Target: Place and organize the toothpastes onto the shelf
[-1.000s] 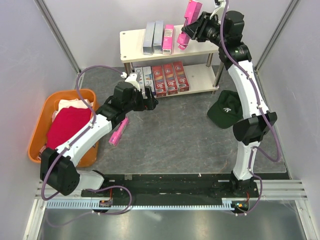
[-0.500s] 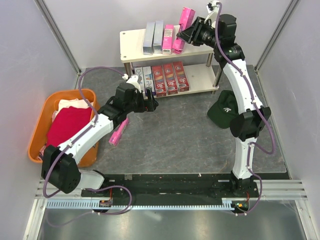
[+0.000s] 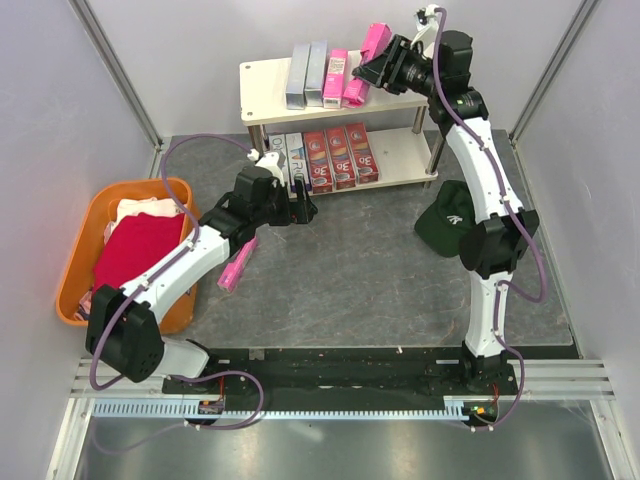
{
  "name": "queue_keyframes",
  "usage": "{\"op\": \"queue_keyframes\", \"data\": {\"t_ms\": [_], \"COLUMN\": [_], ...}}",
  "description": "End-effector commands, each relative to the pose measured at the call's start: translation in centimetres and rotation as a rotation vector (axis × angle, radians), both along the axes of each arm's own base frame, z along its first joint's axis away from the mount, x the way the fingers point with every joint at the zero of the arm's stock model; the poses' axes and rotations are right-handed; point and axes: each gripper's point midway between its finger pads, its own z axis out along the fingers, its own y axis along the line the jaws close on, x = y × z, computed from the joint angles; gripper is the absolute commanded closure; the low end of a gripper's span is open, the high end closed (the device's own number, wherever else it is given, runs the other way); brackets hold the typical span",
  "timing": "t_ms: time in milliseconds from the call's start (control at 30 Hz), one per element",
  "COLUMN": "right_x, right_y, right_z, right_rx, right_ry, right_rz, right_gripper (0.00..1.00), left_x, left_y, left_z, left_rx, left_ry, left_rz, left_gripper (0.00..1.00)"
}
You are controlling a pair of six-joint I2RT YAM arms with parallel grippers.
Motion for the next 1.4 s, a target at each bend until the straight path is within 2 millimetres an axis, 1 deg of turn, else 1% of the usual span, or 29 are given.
{"op": "queue_keyframes", "data": {"t_ms": [0, 67, 133, 167, 200, 267, 367, 400, 433, 500, 600, 667, 733, 767, 833, 867, 1067, 1200, 1267, 1333, 1367], "right_x": [0.2, 0.5, 0.8, 1.0, 0.9, 1.5, 1.7, 1.9, 1.9, 1.8, 1.2, 1.2, 1.3, 1.5, 1.5, 1.7, 1.2, 1.3, 1.4, 1.5, 1.3], "right_y": [-0.8, -1.2, -1.8, -2.1, -2.4, -3.2, -3.8, -3.8, -3.6, -2.8, -1.4, -0.6, -0.2, 0.1, 0.3, 0.6, 2.3, 2.3, 2.0, 1.6, 1.1], "right_z": [2.1, 1.7, 1.7, 1.3, 1.7, 1.3, 1.4, 1.1, 1.4, 1.2, 1.8, 1.4, 1.5, 1.1, 1.2, 0.8, 0.5, 0.2, 0.5, 0.2, 1.1], "right_rx": [0.041, 0.038, 0.037, 0.031, 0.03, 0.019, 0.002, 0.002, 0.008, 0.028, 0.079, 0.084, 0.089, 0.089, 0.097, 0.098, 0.095, 0.093, 0.093, 0.085, 0.084], "right_ry": [-0.045, -0.035, -0.032, -0.024, -0.032, -0.024, -0.035, -0.03, -0.037, -0.036, -0.055, -0.053, -0.059, -0.053, -0.052, -0.045, -0.044, -0.039, -0.046, -0.041, -0.056], "right_rz": [-0.002, -0.019, -0.047, -0.059, -0.073, -0.122, -0.169, -0.168, -0.16, -0.107, -0.032, -0.013, -0.008, -0.004, 0.0, 0.006, 0.041, 0.034, 0.018, -0.001, -0.028], "right_gripper": [0.39, 0.31, 0.27, 0.24, 0.22, 0.19, 0.16, 0.16, 0.15, 0.15, 0.15, 0.15, 0.15, 0.15, 0.14, 0.14, 0.12, 0.11, 0.11, 0.11, 0.11], "left_x": [0.6, 0.7, 0.6, 0.7, 0.6, 0.6, 0.6, 0.6, 0.5, 0.6, 0.6, 0.7, 0.6, 0.6, 0.5, 0.5, 0.4, 0.3, 0.3, 0.3, 0.3], "left_y": [-0.3, -0.4, -0.4, -0.4, -0.4, -0.4, -0.3, -0.3, -0.3, -0.3, -0.3, -0.3, -0.3, -0.3, -0.2, -0.2, 0.2, 0.3, 0.5, 0.8, 0.9], "left_z": [1.2, 1.2, 1.1, 1.3, 1.2, 1.1, 0.9, 0.9, 0.8, 0.7, 0.4, 0.3, 0.2, 0.1, 0.2, 0.3, 0.0, -0.1, -0.2, -0.3, -0.4], "left_rx": [-0.01, -0.012, -0.011, -0.013, -0.012, -0.011, -0.009, -0.01, -0.009, -0.007, -0.004, -0.003, -0.002, -0.001, -0.001, -0.002, 0.009, 0.013, 0.022, 0.033, 0.041], "left_ry": [-0.036, -0.035, -0.032, -0.036, -0.033, -0.03, -0.028, -0.027, -0.026, -0.023, -0.016, -0.015, -0.012, -0.011, -0.012, -0.016, -0.014, -0.01, -0.013, -0.008, -0.007], "left_rz": [-0.024, -0.024, -0.026, -0.026, -0.024, -0.024, -0.022, -0.023, -0.021, -0.02, -0.02, -0.018, -0.018, -0.018, -0.017, -0.015, -0.004, 0.0, 0.009, 0.016, 0.02], "left_gripper": [0.02, 0.02, 0.02, 0.02, 0.02, 0.02, 0.02, 0.02, 0.02, 0.02, 0.02, 0.02, 0.02, 0.02, 0.02, 0.02, 0.02, 0.02, 0.02, 0.02, 0.02]}}
